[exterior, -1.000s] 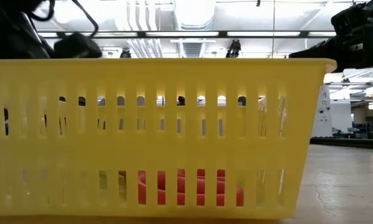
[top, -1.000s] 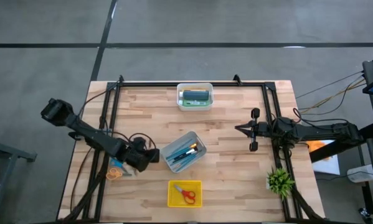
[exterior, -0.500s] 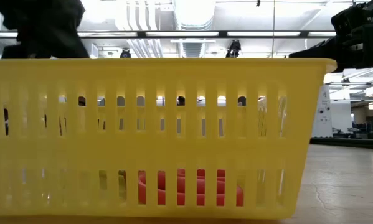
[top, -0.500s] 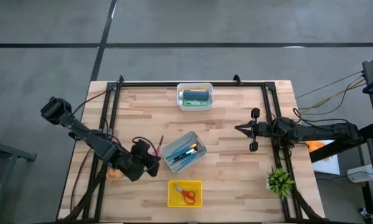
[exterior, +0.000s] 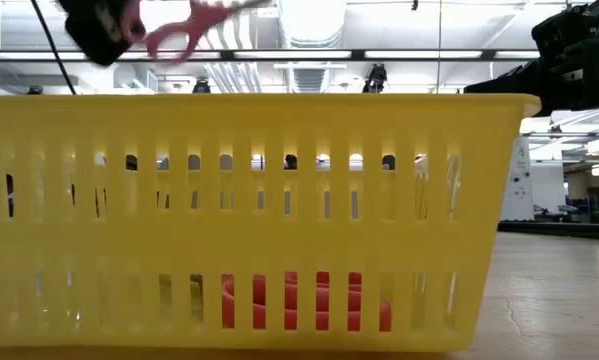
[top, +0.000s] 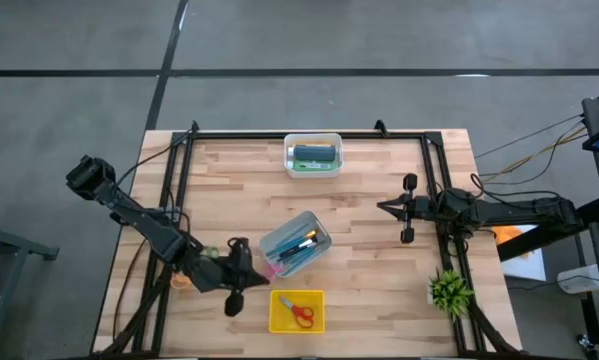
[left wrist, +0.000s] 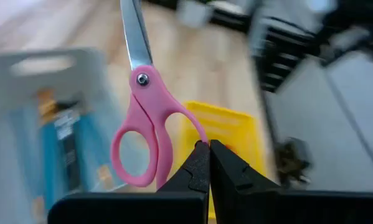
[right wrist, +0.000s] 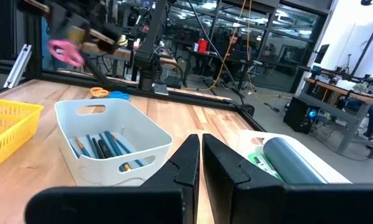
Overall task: Pick & Place Paint Supplies
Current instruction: Put the pink scissors into the yellow bin
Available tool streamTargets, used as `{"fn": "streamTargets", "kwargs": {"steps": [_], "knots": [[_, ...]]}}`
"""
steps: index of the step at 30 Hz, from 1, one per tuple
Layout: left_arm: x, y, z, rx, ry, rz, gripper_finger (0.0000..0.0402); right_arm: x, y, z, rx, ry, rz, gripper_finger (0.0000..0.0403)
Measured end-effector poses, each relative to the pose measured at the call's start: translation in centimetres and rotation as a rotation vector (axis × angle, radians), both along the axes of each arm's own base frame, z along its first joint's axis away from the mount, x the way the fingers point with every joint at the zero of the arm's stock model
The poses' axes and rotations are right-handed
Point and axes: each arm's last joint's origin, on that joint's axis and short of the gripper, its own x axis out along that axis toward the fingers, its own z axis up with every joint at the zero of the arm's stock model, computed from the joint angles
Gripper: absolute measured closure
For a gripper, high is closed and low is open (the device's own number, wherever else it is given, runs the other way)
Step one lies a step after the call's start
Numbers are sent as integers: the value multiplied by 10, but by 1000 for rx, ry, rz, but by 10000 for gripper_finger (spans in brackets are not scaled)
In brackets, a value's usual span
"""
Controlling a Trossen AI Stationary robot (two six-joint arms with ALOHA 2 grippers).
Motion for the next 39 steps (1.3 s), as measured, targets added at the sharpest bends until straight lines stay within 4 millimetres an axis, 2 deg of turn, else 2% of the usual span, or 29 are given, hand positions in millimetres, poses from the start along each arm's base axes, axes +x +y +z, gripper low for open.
{"fn": "streamTargets", "kwargs": {"steps": [4, 11, 22, 29, 39], "knots": [[2, -4, 5, -36, -40, -92, 401, 0, 0, 0, 0, 0, 0, 388], [13, -15, -9, -18, -26, -184, 401, 0, 0, 0, 0, 0, 0, 388], [45, -42, -22, 23, 37, -283, 401, 0, 0, 0, 0, 1, 0, 388], [62, -54, -35, 103, 188, -255, 401, 0, 0, 0, 0, 1, 0, 388], [66, -56, -62, 149, 264, -237, 401, 0, 0, 0, 0, 1, 0, 388]]}}
